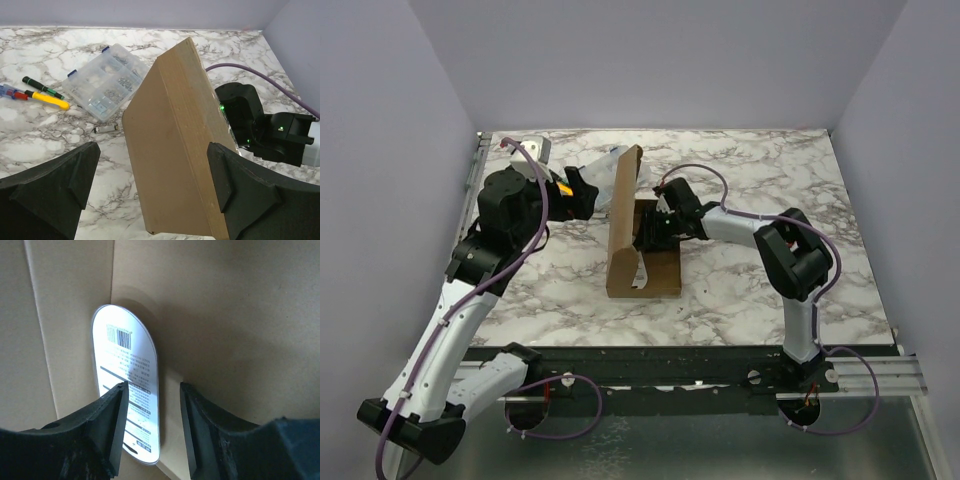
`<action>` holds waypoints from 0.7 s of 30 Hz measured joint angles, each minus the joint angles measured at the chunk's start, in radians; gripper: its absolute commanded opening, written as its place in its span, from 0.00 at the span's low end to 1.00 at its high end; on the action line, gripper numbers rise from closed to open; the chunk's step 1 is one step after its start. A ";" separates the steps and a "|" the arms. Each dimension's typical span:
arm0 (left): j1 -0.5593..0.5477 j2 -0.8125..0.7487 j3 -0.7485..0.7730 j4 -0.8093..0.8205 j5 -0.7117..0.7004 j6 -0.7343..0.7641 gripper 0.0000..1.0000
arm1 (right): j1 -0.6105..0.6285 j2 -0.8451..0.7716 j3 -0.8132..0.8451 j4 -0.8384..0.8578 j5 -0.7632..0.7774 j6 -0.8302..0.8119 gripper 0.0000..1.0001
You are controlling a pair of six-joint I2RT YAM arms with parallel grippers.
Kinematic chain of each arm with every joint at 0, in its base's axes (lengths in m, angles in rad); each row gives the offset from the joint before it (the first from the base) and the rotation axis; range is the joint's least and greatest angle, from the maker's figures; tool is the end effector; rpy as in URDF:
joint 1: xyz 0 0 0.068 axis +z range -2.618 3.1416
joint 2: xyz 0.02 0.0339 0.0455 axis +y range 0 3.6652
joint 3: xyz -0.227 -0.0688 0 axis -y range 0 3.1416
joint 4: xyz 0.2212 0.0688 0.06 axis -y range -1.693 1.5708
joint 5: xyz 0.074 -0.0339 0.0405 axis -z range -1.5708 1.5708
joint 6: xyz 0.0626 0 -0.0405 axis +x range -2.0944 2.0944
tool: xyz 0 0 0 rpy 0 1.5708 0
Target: Unpack the express box
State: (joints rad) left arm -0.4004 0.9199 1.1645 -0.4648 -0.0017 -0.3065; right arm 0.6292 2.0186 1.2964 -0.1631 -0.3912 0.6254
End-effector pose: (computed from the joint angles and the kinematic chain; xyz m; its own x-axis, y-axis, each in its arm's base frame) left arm 0.1988 -0.0840 0.3760 -0.3089 -0.1969 -0.9305 0.3095 0.9043 -0.2941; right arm 0.3153 0.2591 0.1148 -0.9401 -0.0149 -0.3404 -0.2329 0.7575 0.6099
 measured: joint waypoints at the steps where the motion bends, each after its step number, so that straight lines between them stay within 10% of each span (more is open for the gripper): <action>1: 0.000 0.007 0.000 0.005 0.000 0.000 0.98 | 0.000 0.004 0.000 0.004 -0.004 0.004 0.53; 11: 0.000 0.092 0.024 0.063 0.006 -0.004 0.98 | 0.000 0.034 0.000 0.074 -0.055 0.044 0.38; 21: 0.000 0.128 0.056 0.193 -0.032 0.005 0.96 | 0.000 0.027 -0.035 0.142 -0.079 0.088 0.01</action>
State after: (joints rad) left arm -0.4004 1.0477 1.2205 -0.2722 -0.0338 -0.3019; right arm 0.6292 2.0453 1.2617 -0.0208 -0.4698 0.7132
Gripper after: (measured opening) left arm 0.970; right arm 0.099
